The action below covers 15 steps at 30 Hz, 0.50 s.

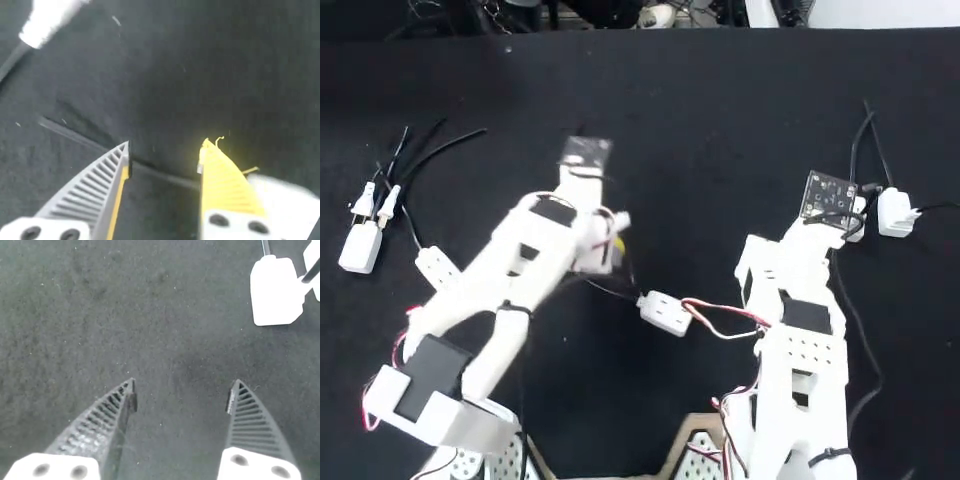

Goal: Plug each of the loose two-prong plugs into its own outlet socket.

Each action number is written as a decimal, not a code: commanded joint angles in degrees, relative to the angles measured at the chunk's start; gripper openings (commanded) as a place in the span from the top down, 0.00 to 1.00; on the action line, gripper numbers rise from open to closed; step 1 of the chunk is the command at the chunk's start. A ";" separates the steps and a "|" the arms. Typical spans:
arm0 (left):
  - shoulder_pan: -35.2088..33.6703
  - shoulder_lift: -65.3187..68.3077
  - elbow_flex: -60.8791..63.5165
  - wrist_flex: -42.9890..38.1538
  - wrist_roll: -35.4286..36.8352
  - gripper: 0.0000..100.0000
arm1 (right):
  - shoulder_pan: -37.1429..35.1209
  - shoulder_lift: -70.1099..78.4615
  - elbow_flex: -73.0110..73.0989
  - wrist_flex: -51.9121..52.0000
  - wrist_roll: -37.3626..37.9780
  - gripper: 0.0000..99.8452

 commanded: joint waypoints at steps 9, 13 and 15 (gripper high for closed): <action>-13.58 10.02 -3.30 -1.85 8.26 0.77 | -0.79 -1.01 -0.22 -1.23 -0.35 0.72; -16.13 10.64 -4.35 5.19 8.18 0.78 | -0.79 -1.01 -0.22 -1.23 -0.35 0.72; -17.45 10.64 -4.44 8.09 5.54 0.78 | -0.79 -1.01 -0.22 -1.23 -0.35 0.72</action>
